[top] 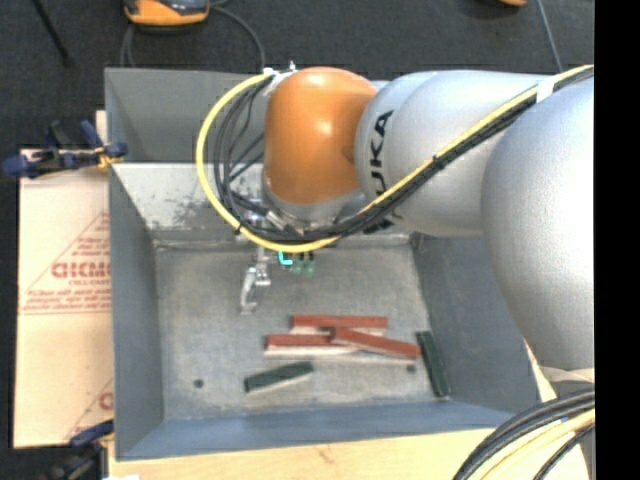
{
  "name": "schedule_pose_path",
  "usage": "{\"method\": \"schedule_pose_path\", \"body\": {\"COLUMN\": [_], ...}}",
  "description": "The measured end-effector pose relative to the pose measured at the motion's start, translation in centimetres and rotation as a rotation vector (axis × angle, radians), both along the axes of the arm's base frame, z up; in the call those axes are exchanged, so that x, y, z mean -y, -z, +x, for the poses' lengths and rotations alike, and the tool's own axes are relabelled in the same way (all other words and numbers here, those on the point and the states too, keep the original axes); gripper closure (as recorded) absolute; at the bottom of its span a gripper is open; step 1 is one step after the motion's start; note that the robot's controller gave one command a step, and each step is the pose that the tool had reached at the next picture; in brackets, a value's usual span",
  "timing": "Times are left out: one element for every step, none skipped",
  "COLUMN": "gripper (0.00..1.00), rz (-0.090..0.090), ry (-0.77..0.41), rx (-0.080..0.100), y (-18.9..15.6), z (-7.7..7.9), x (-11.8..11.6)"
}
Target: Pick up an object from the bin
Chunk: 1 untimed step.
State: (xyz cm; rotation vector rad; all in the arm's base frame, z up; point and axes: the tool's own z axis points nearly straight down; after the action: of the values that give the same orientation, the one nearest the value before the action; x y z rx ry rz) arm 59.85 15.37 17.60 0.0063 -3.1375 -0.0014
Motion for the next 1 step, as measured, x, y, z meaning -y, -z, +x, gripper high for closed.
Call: {"method": "schedule_pose_path", "body": {"gripper": [0.0], "rz": [0.001], "ry": [0.003], "rx": [0.008], "y": [-0.44], "z": [0.2], "x": [0.06]}}
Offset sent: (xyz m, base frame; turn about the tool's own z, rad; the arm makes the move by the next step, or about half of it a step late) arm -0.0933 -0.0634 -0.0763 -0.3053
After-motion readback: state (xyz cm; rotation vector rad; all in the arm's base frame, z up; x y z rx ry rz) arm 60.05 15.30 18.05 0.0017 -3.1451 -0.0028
